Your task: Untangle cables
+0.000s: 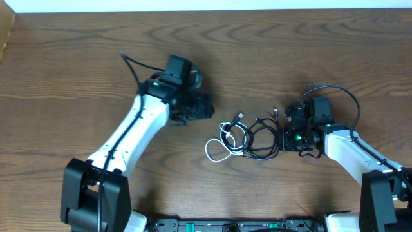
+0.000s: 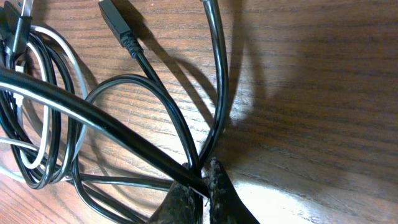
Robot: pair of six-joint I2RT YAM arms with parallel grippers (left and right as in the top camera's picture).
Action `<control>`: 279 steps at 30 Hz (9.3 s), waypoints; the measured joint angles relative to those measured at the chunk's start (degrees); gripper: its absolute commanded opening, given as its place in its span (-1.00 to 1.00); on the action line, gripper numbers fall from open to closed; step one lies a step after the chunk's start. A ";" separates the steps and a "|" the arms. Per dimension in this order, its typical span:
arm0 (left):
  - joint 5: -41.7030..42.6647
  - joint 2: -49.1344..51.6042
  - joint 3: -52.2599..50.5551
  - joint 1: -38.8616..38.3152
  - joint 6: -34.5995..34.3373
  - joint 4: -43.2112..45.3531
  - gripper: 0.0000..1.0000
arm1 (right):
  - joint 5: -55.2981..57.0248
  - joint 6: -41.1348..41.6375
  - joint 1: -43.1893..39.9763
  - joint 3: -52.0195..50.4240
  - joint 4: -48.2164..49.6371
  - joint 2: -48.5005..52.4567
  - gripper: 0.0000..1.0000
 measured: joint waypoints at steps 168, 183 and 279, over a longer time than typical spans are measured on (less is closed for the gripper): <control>-21.53 10.01 -8.33 -17.70 -17.84 4.52 -0.85 | 28.09 9.25 -28.04 15.15 -15.93 -13.07 -0.49; -21.53 10.01 -8.33 -17.70 -17.84 4.52 -0.85 | 4.07 3.28 -24.09 15.15 -14.80 -13.07 0.08; -17.49 -7.28 -6.29 -17.33 -11.50 5.42 -0.85 | -0.39 -1.86 -15.52 13.18 -8.39 -7.98 0.49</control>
